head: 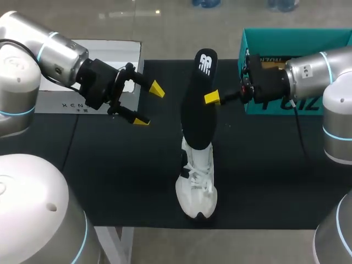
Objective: Take the shoe out of the shoebox, open the shoe tongue, remove and reinsert the insole, then place the shoe into the shoebox
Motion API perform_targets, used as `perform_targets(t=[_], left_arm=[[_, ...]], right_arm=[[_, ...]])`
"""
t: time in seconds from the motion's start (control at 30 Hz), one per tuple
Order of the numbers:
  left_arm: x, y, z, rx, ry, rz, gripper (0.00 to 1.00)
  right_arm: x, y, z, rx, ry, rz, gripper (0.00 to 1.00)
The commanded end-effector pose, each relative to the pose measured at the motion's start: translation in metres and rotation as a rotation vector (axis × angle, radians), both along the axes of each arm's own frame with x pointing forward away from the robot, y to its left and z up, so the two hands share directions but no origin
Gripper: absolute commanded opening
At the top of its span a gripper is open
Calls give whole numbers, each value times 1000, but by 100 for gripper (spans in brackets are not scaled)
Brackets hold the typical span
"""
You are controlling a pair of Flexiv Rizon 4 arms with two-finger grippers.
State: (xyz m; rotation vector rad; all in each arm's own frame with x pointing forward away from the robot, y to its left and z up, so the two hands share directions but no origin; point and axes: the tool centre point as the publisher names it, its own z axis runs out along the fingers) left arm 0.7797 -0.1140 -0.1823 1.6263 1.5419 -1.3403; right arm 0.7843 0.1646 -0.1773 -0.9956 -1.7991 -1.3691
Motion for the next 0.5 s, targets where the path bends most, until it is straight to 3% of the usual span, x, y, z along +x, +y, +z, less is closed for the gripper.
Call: perform_targets(t=[0.03,0.3,0.5], left_arm=[[8,19,2,94,58,81,100],[1,68,5,325,163,317,100],[-17,81,-3,457,264,401,100]], right_arm=[[-1,0,0,-2,0,-2,0],[-1,0,0,-2,0,-2,0],[-1,0,0,-2,0,-2,0]])
